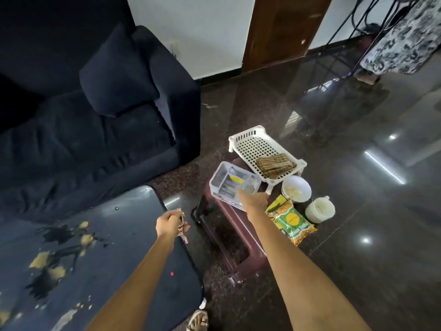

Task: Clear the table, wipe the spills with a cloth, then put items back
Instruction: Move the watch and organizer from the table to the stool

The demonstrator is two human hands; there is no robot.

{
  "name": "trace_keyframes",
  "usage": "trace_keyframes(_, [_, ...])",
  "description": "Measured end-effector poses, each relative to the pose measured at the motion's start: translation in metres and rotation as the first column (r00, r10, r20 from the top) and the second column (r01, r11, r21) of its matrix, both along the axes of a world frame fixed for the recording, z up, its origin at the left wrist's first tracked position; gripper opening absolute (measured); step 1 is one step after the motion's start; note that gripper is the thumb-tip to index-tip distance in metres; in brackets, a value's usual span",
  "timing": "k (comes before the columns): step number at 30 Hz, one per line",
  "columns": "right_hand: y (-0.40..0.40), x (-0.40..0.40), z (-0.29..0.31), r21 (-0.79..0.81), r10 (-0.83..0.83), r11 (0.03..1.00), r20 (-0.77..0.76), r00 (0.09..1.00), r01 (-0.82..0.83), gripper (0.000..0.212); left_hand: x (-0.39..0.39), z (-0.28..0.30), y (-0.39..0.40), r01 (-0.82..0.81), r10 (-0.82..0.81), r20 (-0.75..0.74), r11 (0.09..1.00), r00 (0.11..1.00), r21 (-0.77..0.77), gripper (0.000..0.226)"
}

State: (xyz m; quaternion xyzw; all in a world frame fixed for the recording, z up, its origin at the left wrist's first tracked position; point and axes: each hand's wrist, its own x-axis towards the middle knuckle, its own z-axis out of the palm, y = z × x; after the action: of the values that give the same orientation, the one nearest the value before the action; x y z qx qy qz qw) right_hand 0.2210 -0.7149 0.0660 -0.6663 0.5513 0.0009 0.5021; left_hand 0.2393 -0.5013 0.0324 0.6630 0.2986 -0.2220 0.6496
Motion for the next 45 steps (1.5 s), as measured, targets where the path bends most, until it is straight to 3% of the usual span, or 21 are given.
trace_keyframes(5, [-0.01,0.022,-0.017,0.195,-0.16,0.968,-0.001,0.987,0.157,0.073,0.016,-0.007,-0.015,-0.01,0.009,-0.031,1.0,0.999,-0.021,0.01])
trace_keyframes(8, [-0.013,0.029,-0.02,0.229,-0.176,0.957,-0.035,0.984,0.18,0.071,0.017,-0.008,-0.025,-0.022,0.021,-0.038,1.0,0.999,-0.02,0.009])
trace_keyframes(12, [-0.022,0.036,-0.025,0.218,-0.129,0.968,-0.001,0.992,0.126,0.077,0.015,-0.002,-0.039,-0.021,0.018,-0.044,0.999,0.999,-0.049,0.009])
trace_keyframes(16, [-0.033,0.016,-0.028,0.363,0.007,0.932,-0.062,0.998,0.016,0.097,-0.001,0.014,-0.06,0.062,-0.072,-0.08,0.991,0.994,-0.118,0.021])
trace_keyframes(21, [-0.045,-0.019,-0.03,0.571,0.394,0.763,-0.036,0.919,-0.304,0.069,-0.016,0.028,-0.095,0.289,-0.309,-0.078,0.937,0.948,-0.198,0.028])
trace_keyframes(24, [-0.054,-0.026,-0.029,0.572,0.308,0.761,0.096,0.946,-0.306,0.031,-0.024,0.035,-0.124,0.481,-0.488,-0.004,0.862,0.873,-0.162,0.029])
trace_keyframes(26, [-0.062,-0.027,-0.027,0.534,0.169,0.808,0.196,0.966,-0.25,0.008,-0.029,0.036,-0.138,0.54,-0.54,0.029,0.834,0.841,-0.113,0.026])
trace_keyframes(29, [-0.083,-0.032,-0.015,0.442,0.122,0.862,0.297,0.947,-0.25,0.009,-0.036,0.031,-0.156,0.638,-0.638,0.055,0.77,0.768,0.029,0.021])
trace_keyframes(33, [-0.12,-0.035,-0.004,0.316,0.022,0.935,0.393,0.919,-0.158,0.017,-0.038,0.014,-0.169,0.79,-0.838,-0.018,0.506,0.545,0.346,0.014])
trace_keyframes(34, [-0.129,-0.034,-0.006,0.249,0.034,0.958,0.388,0.921,-0.14,0.016,-0.037,0.01,-0.171,0.785,-0.845,-0.03,0.483,0.534,0.387,0.013])
trace_keyframes(36, [-0.141,-0.03,-0.01,0.066,0.139,0.983,0.333,0.933,-0.17,0.012,-0.037,0.005,-0.179,0.74,-0.807,-0.024,0.529,0.59,0.416,0.017])
trace_keyframes(39, [-0.147,-0.025,-0.023,-0.195,0.363,0.925,0.206,0.909,-0.325,0.006,-0.035,-0.001,-0.198,0.657,-0.736,-0.006,0.601,0.677,0.456,0.022])
trace_keyframes(45, [-0.145,-0.014,-0.053,-0.445,0.533,0.78,0.105,0.84,-0.439,0.01,-0.027,-0.012,-0.227,0.604,-0.687,-0.075,0.574,0.722,0.553,0.024])
